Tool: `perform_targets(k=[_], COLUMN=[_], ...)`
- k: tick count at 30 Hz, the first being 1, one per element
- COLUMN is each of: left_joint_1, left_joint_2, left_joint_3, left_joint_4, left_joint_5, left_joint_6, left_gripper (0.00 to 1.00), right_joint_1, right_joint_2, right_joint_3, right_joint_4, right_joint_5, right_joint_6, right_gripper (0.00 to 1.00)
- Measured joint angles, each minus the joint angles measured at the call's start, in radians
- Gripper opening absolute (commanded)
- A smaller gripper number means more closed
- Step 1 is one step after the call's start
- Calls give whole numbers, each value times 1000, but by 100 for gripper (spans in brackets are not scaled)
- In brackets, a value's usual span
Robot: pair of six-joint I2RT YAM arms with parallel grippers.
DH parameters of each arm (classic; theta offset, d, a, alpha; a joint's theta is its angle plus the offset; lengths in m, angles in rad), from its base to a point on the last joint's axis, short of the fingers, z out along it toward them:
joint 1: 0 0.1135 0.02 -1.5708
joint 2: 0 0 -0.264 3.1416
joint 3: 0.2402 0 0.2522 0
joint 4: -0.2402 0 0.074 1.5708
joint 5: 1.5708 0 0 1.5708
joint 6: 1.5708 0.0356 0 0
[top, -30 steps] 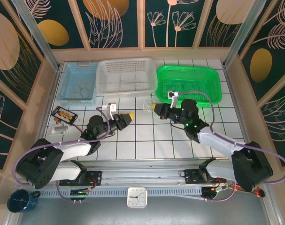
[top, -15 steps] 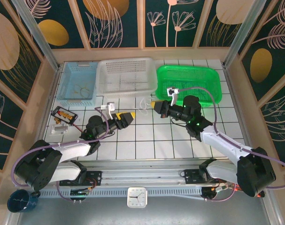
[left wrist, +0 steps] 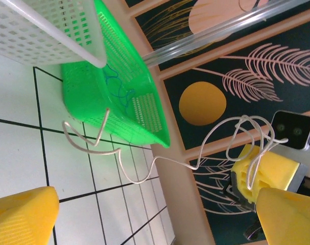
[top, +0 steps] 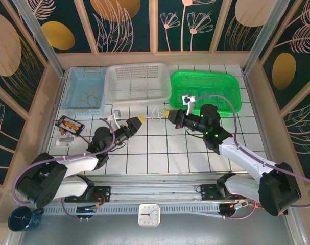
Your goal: Untangle the cables
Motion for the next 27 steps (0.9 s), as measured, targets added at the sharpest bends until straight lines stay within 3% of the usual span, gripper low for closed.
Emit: perform_targets(k=[9,27], left_joint_1=[0,0], left_joint_2=[68,229], left_joint_3=[30,92], left_joint_4=[25,146], left_joint_5=[-10,26], left_joint_6=[-122,-198], left_gripper=[98,99], right_joint_1=[8,68], right_joint_2=[0,19], right_joint_3=[39,74], right_joint_4=[1,9], right_joint_5=[0,0], right_joint_6=[3,7], right_gripper=[0,0])
